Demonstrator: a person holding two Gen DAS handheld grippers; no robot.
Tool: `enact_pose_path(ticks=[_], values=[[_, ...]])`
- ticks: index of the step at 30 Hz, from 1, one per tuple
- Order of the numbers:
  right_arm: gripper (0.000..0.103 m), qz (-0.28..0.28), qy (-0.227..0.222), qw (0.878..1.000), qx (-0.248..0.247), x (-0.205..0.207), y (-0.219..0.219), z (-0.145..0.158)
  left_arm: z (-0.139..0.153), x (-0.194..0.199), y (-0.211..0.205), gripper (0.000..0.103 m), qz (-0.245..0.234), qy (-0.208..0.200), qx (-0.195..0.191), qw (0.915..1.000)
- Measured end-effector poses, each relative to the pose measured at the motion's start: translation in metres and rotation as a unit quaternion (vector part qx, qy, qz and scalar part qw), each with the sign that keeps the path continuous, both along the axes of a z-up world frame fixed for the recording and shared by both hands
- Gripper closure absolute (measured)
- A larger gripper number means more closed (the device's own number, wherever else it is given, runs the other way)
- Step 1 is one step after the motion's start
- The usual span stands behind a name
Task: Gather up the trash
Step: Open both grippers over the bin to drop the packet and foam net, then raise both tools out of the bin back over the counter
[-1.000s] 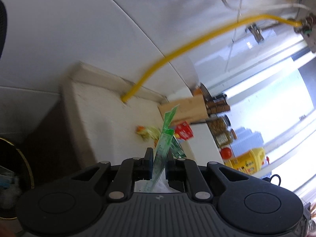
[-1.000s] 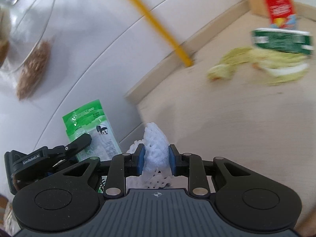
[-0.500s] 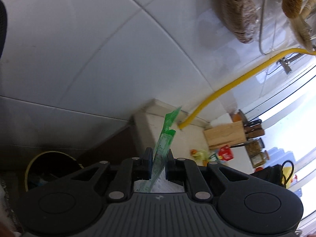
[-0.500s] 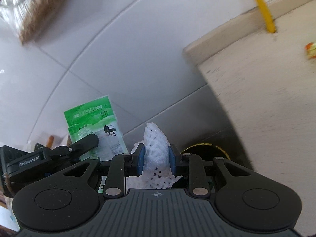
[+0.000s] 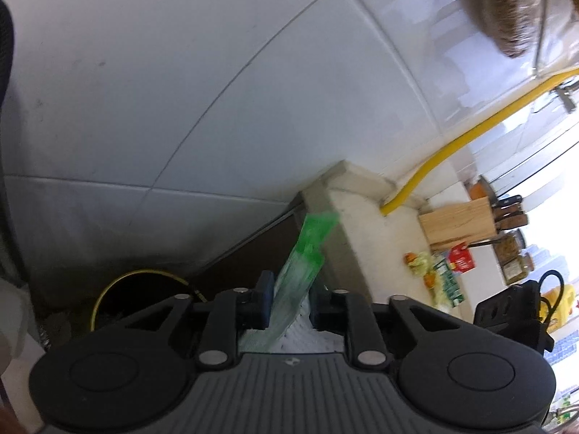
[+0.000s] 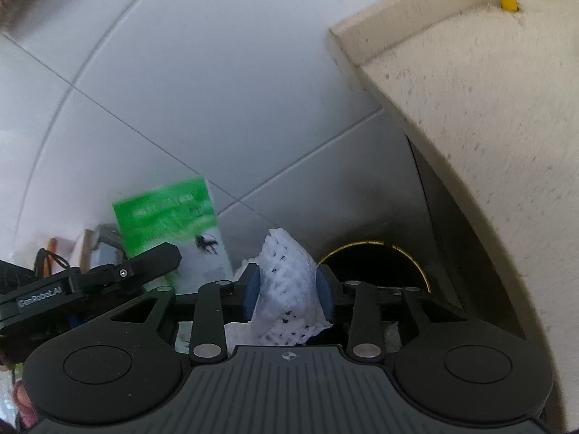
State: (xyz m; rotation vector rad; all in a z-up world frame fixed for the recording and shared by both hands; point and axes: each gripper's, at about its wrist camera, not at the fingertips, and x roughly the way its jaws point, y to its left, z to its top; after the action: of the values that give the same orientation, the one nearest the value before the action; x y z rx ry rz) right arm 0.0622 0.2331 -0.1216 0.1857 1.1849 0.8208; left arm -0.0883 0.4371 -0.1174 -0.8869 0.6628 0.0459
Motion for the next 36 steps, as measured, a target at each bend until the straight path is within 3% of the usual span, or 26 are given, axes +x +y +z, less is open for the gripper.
enact_pose_path(ticks=[4, 7, 13, 18, 20, 26, 31, 36], values=[[0.045, -0.008, -0.002, 1.0, -0.018, -0.001, 0.01, -0.013, 0.001, 0.003, -0.002, 0.059, 0.005, 0.013, 0.033, 0.9993], [0.038, -0.015, 0.003, 1.0, -0.016, -0.001, 0.013, -0.019, -0.001, 0.003, -0.001, 0.057, 0.003, 0.014, 0.025, 0.9996], [0.037, -0.026, 0.003, 0.999, -0.024, -0.01, 0.011, -0.021, -0.002, 0.002, 0.003, 0.053, 0.003, 0.008, 0.01, 0.9999], [0.031, -0.047, 0.001, 0.999, -0.019, -0.025, -0.012, -0.007, 0.004, 0.003, -0.002, 0.053, -0.008, -0.004, 0.024, 0.9997], [0.029, -0.059, -0.001, 0.998, -0.014, -0.032, -0.022, 0.0, 0.008, 0.002, -0.006, 0.051, -0.009, -0.008, 0.041, 0.9991], [0.022, -0.089, -0.033, 0.995, -0.006, -0.049, -0.056, 0.026, 0.026, 0.001, -0.025, 0.044, -0.009, -0.02, 0.138, 0.9902], [0.016, -0.107, -0.085, 0.991, -0.002, -0.064, -0.076, 0.053, 0.039, -0.003, -0.04, 0.039, -0.002, -0.036, 0.214, 0.9763], [0.013, -0.123, -0.186, 0.975, 0.006, -0.085, -0.098, 0.087, 0.056, -0.016, -0.054, 0.037, 0.035, -0.062, 0.289, 0.9548]])
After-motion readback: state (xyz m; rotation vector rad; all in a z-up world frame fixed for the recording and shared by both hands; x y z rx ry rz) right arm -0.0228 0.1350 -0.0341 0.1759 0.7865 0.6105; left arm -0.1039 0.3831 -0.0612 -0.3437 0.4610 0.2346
